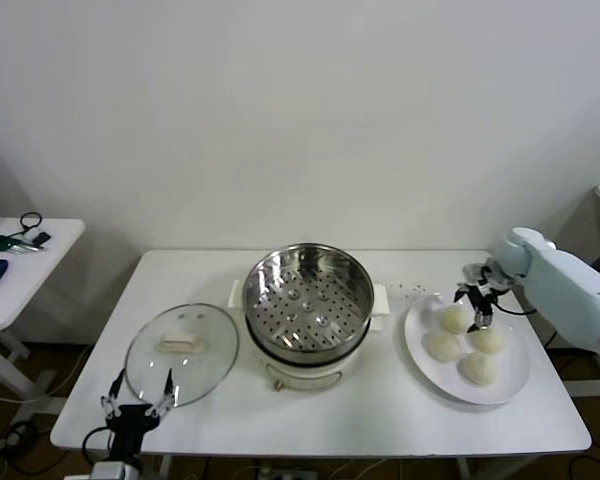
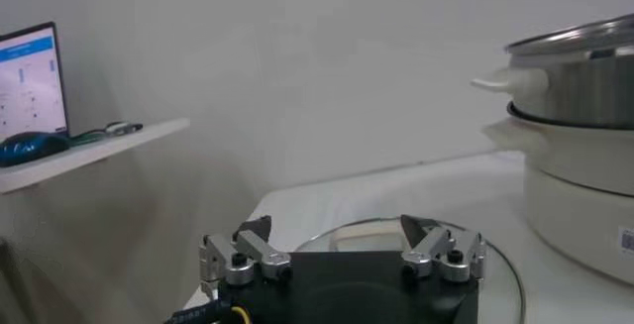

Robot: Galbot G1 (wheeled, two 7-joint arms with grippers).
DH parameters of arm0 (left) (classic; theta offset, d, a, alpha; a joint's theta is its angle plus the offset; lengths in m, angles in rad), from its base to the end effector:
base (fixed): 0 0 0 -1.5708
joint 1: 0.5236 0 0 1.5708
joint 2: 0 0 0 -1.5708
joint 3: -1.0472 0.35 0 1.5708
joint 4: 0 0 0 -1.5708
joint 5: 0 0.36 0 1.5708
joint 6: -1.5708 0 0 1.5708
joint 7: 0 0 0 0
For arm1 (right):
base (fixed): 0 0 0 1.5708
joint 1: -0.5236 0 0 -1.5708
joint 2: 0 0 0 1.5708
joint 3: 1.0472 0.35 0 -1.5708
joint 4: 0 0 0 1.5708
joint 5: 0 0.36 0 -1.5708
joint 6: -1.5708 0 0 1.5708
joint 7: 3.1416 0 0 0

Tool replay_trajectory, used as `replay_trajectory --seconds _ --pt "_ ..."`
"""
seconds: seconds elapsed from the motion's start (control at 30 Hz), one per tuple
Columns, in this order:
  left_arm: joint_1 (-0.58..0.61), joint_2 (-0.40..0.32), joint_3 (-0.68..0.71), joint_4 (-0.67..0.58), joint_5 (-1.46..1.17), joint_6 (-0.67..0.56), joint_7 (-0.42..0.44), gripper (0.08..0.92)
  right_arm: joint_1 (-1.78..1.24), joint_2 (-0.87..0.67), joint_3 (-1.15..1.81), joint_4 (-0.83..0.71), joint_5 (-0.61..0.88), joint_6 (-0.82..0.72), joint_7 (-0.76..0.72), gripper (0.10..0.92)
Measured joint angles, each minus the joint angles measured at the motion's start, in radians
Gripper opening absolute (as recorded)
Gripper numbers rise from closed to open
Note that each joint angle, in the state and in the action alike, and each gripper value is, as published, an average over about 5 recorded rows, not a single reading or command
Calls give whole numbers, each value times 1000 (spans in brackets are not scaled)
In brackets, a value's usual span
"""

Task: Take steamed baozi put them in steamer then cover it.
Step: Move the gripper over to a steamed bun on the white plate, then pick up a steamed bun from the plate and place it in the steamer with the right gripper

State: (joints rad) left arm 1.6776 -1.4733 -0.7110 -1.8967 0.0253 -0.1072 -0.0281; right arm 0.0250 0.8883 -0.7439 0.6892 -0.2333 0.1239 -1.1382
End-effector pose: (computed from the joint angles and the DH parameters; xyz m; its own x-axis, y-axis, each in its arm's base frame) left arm 0.1366 0.0861 -0.3812 -0.9737 -0.1521 0.1695 -0.1139 0.9698 0.2157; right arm 0.5816 -0.2265 -0.2388 -0.1225 -0.0458 0.9914 -0.9872 -0.0977 -0.1265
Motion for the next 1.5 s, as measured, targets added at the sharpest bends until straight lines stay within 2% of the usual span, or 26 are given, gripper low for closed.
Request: replay_trajectory --seconds 0.4,0.73,1.0,1.23,1.5 --pt "4 0 -3 0 0 -1 -1 823 -8 37 17 -45 -41 11 -7 820" --pt "8 0 -3 -2 1 -1 -1 823 -10 47 34 -58 -59 21 -7 738" --pt "19 0 -3 -8 2 -2 4 823 3 41 32 -43 -54 30 -12 721" --pt "28 0 -3 -14 3 -6 6 823 50 26 -10 -3 -11 40 -26 721" --pt "43 0 -4 -22 2 -7 6 823 213 26 -159 92 115 72 -46 721"
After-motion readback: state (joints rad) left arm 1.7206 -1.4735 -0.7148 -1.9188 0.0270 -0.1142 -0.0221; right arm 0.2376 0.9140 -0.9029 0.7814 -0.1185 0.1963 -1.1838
